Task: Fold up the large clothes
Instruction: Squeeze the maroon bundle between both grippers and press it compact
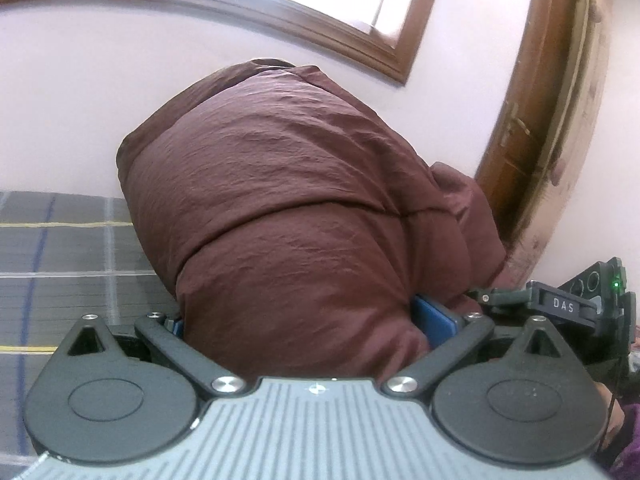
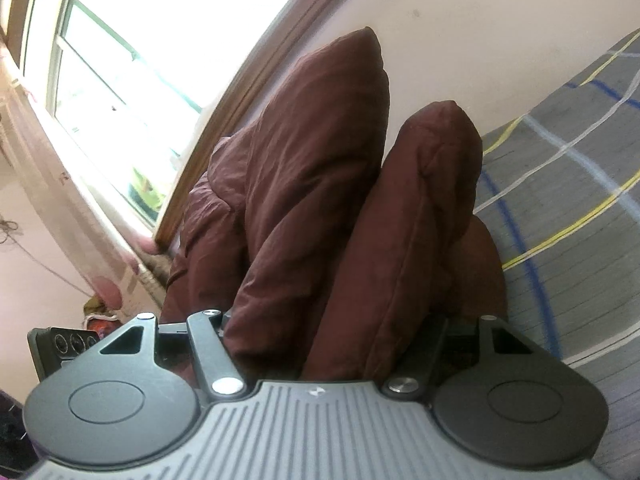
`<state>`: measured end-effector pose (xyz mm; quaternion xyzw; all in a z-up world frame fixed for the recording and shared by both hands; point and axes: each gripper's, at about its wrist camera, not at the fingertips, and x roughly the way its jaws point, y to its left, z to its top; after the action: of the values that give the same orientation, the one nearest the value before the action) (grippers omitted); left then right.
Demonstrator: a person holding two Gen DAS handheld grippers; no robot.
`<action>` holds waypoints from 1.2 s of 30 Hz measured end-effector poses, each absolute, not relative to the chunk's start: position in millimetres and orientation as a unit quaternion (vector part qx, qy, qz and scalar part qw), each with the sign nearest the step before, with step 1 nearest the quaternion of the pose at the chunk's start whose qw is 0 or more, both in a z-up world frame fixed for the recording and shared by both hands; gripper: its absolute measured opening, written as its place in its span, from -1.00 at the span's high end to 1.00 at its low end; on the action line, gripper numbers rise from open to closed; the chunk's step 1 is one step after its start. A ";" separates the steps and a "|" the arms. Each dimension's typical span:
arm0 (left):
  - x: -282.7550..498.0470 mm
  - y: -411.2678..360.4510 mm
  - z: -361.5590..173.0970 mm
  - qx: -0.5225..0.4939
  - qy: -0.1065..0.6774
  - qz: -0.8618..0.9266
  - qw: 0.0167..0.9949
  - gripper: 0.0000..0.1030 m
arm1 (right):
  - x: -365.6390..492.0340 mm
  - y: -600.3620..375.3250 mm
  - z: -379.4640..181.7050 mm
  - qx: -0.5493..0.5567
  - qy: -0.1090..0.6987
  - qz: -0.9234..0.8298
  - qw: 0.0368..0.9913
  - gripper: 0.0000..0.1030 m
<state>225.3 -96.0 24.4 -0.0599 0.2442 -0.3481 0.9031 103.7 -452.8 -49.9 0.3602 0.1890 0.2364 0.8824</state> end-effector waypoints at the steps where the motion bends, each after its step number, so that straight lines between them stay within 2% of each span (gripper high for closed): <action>1: 222.1 -89.8 26.1 -0.060 0.243 -0.343 0.905 -0.95 | 105.9 -448.1 -49.9 0.360 0.190 0.240 0.881 -0.24; 21: 163.4 16.1 54.4 -0.070 0.223 -0.283 0.930 -0.95 | 96.3 -348.8 -41.3 0.348 0.207 0.300 0.863 -0.24; 36: 150.1 36.7 59.8 -0.084 0.210 -0.271 0.936 -0.95 | 129.9 -328.2 -38.5 0.333 0.213 0.319 0.862 -0.24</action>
<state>150.1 36.7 59.8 -0.0842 0.2102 -0.2706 0.9357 129.9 -328.2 -38.5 0.3326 0.2125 0.3189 0.8617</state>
